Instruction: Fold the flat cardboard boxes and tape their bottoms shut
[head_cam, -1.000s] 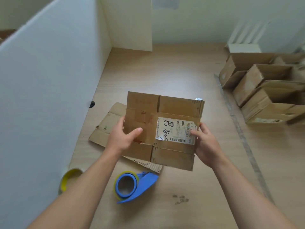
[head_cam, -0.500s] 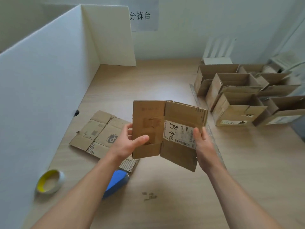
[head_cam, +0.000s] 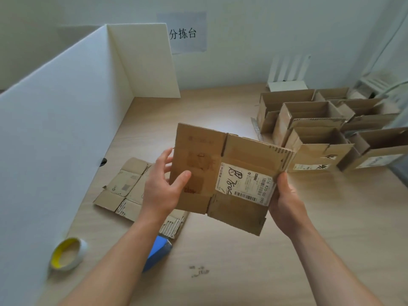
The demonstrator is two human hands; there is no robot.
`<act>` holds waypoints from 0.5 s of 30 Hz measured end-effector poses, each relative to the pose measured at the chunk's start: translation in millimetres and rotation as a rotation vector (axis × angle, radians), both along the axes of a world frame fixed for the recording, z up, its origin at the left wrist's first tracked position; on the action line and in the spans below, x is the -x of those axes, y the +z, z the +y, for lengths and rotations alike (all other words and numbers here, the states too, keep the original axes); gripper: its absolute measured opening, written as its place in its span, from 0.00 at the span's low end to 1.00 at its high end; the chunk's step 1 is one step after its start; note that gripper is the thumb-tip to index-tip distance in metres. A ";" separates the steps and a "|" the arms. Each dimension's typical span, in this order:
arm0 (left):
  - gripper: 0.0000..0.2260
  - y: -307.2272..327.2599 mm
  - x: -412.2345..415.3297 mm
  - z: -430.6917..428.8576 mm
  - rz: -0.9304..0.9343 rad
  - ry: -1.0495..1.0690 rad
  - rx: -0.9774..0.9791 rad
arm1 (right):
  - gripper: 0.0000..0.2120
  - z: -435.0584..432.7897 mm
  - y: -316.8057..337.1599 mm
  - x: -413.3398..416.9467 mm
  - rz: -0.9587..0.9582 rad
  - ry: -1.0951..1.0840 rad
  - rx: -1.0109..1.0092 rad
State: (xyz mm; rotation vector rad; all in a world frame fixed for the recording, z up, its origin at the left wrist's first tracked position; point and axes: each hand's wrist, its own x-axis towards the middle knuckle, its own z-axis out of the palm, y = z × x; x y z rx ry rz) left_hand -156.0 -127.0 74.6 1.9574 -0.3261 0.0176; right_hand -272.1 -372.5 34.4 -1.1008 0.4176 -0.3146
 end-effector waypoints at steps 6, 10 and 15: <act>0.24 3.8 -7.5 14.4 -0.024 -0.035 -0.134 | 0.16 -6.9 -4.9 11.0 0.045 0.108 0.145; 0.26 -1.6 -5.0 16.4 -0.017 -0.040 -0.172 | 0.18 3.4 -7.4 7.9 0.042 0.022 0.139; 0.30 -12.1 7.3 18.1 -0.014 -0.107 -0.152 | 0.16 19.1 -11.7 6.1 0.064 -0.129 0.064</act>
